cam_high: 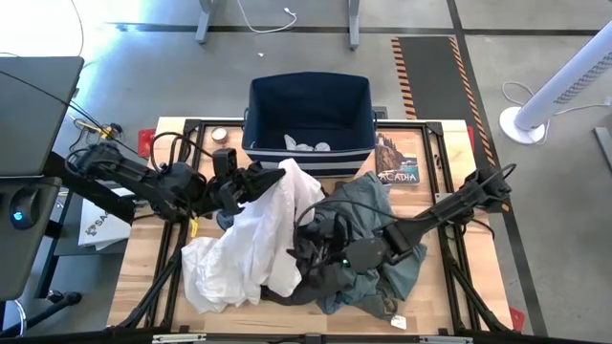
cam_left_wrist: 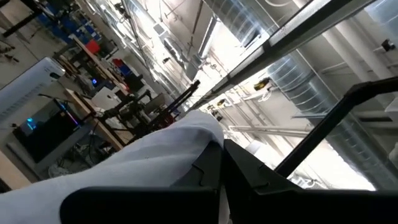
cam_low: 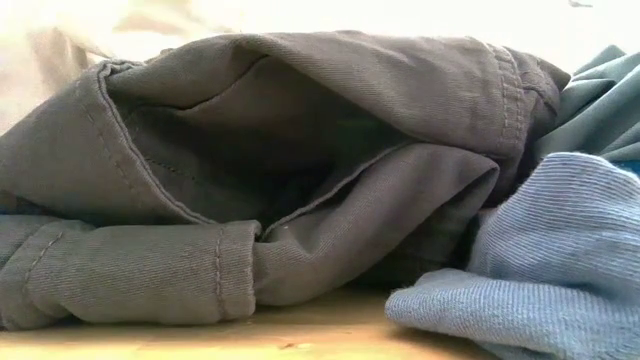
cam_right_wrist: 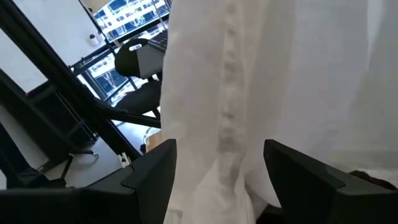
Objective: Sort clothes
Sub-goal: Put the white polo into the blue laundry bin
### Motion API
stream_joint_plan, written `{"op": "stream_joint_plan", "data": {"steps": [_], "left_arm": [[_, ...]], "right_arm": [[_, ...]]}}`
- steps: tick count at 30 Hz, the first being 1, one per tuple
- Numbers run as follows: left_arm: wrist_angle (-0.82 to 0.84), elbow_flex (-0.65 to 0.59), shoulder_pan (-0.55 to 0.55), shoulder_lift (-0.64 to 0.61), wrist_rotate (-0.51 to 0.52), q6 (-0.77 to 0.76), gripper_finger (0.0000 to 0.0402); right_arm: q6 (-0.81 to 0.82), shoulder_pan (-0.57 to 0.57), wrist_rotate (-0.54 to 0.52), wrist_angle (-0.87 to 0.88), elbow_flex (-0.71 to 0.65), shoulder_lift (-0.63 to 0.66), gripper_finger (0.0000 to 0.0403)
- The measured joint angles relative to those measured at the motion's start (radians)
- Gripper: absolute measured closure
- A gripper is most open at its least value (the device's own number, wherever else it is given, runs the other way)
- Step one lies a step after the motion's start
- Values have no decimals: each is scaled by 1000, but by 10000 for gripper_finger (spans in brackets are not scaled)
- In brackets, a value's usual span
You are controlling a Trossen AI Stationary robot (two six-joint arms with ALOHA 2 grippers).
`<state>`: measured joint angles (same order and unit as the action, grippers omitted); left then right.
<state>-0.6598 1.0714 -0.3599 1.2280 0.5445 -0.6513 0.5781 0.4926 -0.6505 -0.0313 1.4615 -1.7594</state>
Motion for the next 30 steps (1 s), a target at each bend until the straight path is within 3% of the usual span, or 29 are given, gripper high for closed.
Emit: {"op": "stream_joint_plan", "data": {"steps": [10,13,18,25,30], "left_arm": [[28,0,0,-32,-2,16,401],[62,0,0,-44,0,17,401],[84,0,0,-62,22,35,401],[86,1,0,-107,34,73,401],[88,90,-2,-114,16,157,401]], "right_arm": [[76,-24,18,-1,4,-47,168],[49,-24,4,-17,4,-47,212],[-57,-18,22,-56,4,-27,374],[-217,5,-3,-68,4,118,396],[-361,26,-34,-105,4,262,398]]}}
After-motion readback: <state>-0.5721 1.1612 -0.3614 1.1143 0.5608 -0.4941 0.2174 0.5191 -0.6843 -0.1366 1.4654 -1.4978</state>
